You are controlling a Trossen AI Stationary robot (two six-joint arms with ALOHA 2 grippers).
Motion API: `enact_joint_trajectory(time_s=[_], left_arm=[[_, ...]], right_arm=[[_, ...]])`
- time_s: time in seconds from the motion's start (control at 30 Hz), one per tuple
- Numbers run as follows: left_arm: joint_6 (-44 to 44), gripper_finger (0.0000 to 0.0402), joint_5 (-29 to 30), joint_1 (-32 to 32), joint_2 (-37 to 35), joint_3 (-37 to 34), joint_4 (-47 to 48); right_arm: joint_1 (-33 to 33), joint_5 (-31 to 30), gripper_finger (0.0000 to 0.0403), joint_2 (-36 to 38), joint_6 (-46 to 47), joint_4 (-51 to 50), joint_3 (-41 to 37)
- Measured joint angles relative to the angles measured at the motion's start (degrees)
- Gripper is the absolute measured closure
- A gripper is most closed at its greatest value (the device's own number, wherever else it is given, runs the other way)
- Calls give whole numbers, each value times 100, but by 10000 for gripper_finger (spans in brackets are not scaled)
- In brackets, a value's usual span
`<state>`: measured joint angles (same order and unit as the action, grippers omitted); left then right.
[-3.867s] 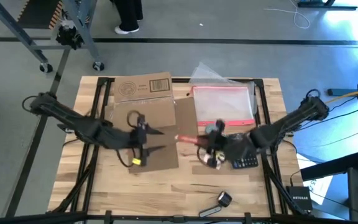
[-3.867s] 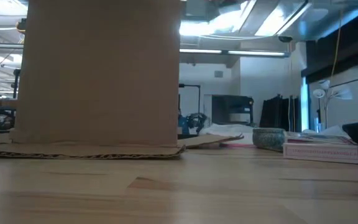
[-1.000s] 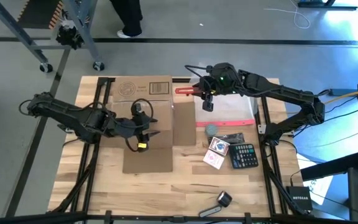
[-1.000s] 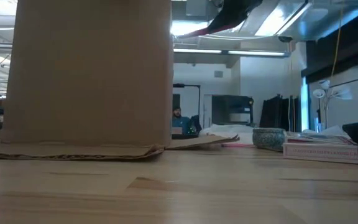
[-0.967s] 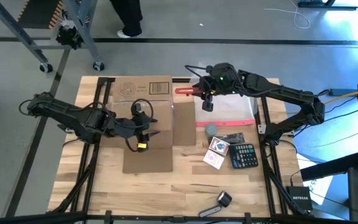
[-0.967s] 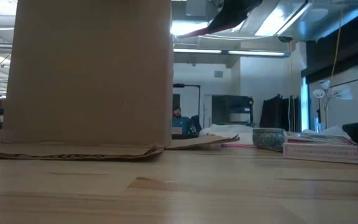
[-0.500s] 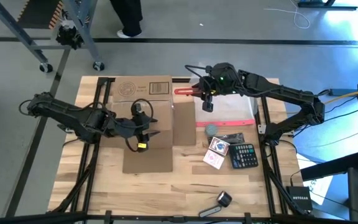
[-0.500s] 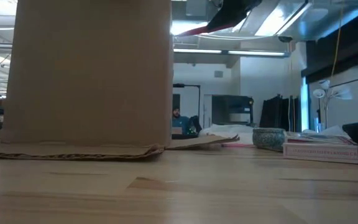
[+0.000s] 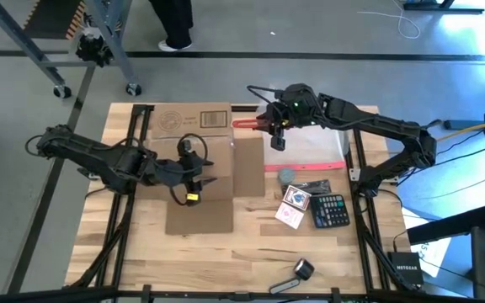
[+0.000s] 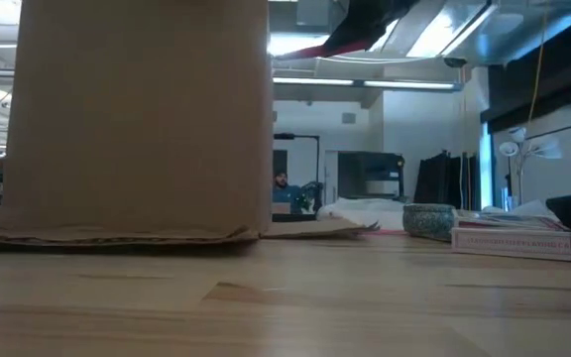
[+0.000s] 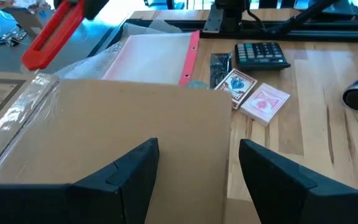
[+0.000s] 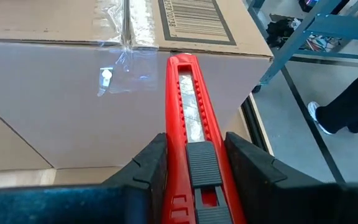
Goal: Unpack boxes
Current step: Break down box until it is fully flat
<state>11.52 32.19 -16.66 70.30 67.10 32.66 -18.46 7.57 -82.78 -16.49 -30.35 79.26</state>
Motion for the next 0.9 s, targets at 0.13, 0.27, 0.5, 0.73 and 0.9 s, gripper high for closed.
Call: enact_joint_trajectory(time_s=[0.13,0.27,0.5,0.73,0.9], left_arm=[[-84,183,-30,74,52,-2,-254],[-117,183,-43,188,194,-1,-394],[-444,183,17,427,575,19,-689],[-468,183,-59,608,605,19,-749],[-468,182,-87,699,649,21,-752]], right_arm=[[-2,195,269,-52,42,49,2],[-4,153,269,-57,39,40,2],[-7,71,269,-60,39,-13,-2],[-11,246,269,-74,-39,37,-2],[-13,397,269,-74,-157,-59,-2]])
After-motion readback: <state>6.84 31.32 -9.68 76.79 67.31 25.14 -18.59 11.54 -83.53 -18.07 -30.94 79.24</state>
